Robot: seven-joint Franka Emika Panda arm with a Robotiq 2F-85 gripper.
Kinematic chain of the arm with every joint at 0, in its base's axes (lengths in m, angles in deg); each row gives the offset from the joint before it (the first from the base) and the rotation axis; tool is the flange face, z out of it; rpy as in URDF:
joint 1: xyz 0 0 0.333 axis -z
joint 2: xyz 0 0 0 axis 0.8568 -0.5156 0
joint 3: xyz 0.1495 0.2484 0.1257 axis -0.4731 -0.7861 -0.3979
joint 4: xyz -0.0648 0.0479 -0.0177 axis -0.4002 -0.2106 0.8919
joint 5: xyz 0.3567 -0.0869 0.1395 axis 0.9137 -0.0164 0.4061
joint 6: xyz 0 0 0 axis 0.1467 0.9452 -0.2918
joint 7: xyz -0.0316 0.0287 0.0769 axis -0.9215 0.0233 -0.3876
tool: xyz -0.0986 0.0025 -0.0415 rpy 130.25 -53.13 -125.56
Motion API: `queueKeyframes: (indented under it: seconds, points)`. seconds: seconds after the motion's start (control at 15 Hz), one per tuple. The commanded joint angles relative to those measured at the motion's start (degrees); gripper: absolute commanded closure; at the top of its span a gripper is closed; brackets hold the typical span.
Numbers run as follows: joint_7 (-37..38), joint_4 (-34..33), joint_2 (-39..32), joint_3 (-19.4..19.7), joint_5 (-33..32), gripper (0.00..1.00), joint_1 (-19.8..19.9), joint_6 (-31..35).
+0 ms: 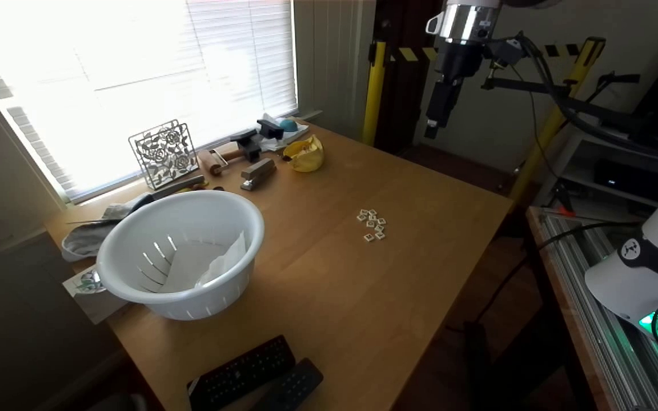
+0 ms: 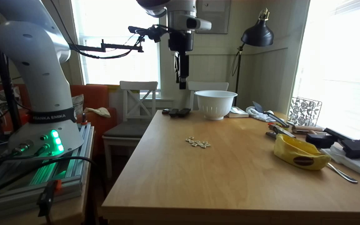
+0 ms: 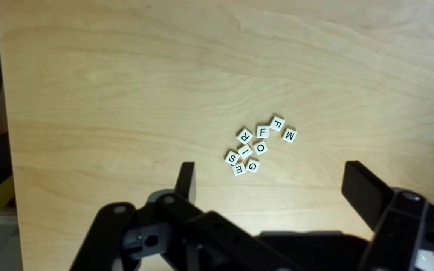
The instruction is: Move some of the letter tiles to the left
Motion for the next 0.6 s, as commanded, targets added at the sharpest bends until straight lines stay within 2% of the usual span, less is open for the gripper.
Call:
queueKeyframes:
  seconds: [0.0,0.27,0.47,0.53]
  points:
    - [-2.07,-1.4,-6.03,-1.89,3.04,0.0,-2.31,5.04]
    - [2.15,-2.46,-13.25,-8.74,6.08,0.0,-7.74,10.44]
    - [5.69,-4.62,-18.58,-12.84,5.0,0.0,-9.88,12.81]
    - [4.75,-1.71,-14.27,-12.21,4.21,0.0,-8.8,11.75]
